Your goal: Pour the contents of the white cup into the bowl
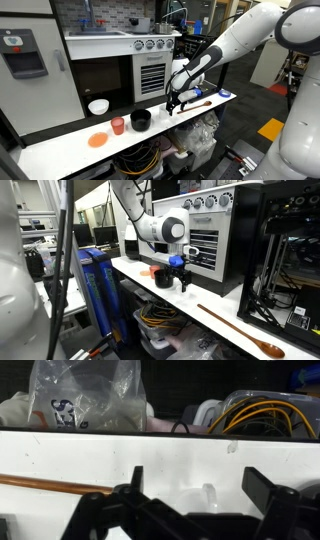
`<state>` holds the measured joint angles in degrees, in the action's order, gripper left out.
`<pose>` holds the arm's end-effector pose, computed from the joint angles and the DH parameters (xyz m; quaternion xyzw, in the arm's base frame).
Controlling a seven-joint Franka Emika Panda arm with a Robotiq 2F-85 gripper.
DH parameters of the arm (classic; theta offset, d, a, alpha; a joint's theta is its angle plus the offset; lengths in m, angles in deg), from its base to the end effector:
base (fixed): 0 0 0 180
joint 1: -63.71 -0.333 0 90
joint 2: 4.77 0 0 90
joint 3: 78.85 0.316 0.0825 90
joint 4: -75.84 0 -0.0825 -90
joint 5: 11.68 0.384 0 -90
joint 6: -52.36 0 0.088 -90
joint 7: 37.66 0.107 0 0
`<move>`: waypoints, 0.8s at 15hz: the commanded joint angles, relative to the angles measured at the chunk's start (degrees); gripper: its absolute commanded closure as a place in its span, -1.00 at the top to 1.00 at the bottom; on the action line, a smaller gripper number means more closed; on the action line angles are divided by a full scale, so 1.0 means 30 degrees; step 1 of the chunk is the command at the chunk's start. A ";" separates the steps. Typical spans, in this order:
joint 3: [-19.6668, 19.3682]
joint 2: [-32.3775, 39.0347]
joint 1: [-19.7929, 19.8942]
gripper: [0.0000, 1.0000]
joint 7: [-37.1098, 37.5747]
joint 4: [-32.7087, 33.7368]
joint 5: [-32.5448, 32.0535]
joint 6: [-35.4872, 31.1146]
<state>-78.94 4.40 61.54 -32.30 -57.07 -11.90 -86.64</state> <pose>0.5147 0.0187 0.2680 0.9993 -0.0271 -0.0267 0.0031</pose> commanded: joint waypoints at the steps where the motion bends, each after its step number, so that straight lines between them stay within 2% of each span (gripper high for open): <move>1: 0.0096 0.1493 -0.0047 1.00 -0.0065 0.1275 -0.0382 -0.0421; 12: 0.0050 0.3488 -0.0429 1.00 -0.0055 0.3094 -0.0704 -0.0473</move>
<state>-78.91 13.22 60.34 -32.37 -49.42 -13.00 -87.31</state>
